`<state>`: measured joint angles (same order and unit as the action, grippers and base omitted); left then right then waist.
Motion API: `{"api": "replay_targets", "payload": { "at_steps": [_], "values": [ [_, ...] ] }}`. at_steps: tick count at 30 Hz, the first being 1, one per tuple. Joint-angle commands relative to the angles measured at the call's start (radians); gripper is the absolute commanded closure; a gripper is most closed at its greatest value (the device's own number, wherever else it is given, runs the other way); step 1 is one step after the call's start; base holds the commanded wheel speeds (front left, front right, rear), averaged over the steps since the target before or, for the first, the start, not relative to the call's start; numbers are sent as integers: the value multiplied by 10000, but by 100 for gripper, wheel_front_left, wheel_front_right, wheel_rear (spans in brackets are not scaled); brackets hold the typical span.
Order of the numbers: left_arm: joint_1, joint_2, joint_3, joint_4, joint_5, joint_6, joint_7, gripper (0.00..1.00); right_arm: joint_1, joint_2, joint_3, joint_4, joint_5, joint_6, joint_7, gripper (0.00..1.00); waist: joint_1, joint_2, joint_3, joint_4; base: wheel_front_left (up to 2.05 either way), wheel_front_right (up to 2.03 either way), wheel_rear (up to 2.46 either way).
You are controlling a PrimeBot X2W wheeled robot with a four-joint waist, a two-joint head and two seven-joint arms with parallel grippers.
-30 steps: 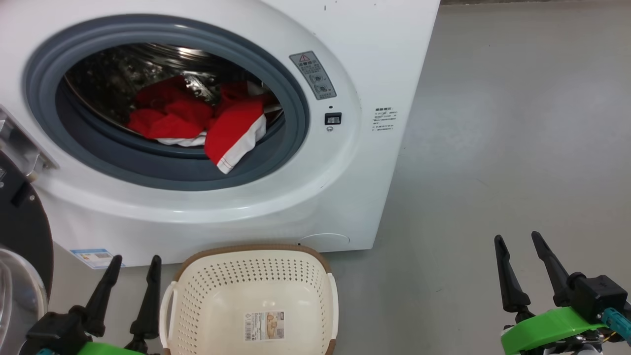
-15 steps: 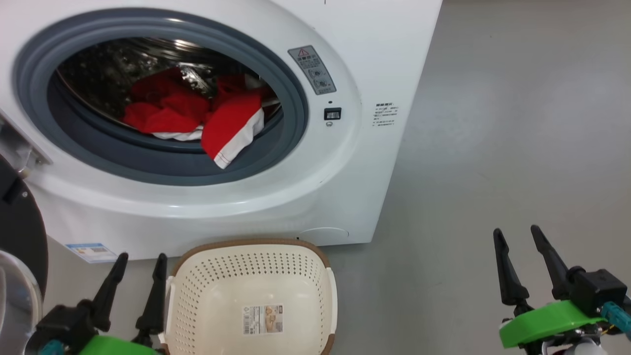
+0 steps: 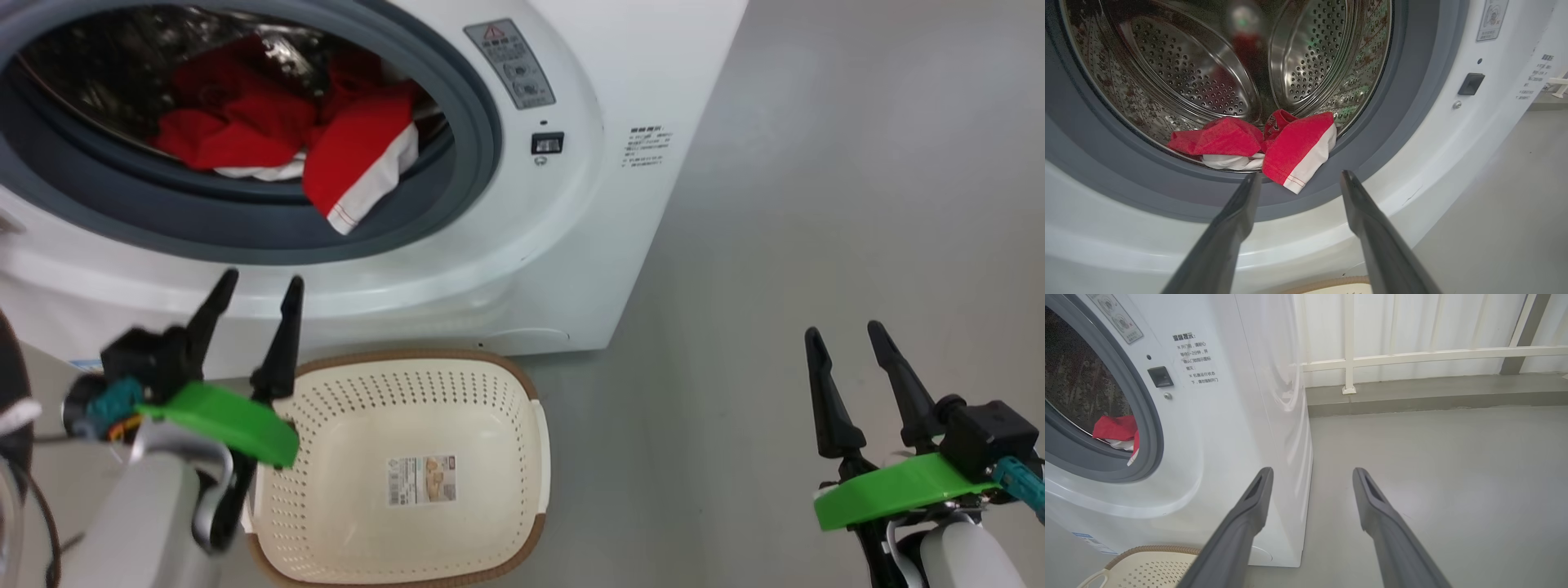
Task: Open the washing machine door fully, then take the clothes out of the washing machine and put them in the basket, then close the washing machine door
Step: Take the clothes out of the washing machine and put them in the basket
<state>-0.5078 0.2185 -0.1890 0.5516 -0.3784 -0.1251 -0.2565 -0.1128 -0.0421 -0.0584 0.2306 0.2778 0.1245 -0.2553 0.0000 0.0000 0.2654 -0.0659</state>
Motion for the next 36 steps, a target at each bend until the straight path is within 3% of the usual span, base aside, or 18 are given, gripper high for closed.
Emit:
{"api": "replay_targets", "payload": {
  "at_steps": [1,11,29,36],
  "values": [
    [-788,459,83,223,-143,-56,7,0,-331,-83,255,-259,95,62,-65,0,0,0,429,-142,0,0,0],
    [-3896,879,-1460,2857,-1042,-56,784,0,-881,-82,547,-284,308,62,-65,0,0,0,1193,-420,0,0,0],
    [-6598,1141,-2704,5956,-1213,-56,571,0,-1328,-82,1083,-304,638,62,-65,0,0,0,1925,-959,0,0,0],
    [-7329,1216,-2788,6724,-1053,389,321,0,-1461,-82,1194,-325,759,62,-65,0,0,0,2202,-1114,0,0,0]
  ]
}}
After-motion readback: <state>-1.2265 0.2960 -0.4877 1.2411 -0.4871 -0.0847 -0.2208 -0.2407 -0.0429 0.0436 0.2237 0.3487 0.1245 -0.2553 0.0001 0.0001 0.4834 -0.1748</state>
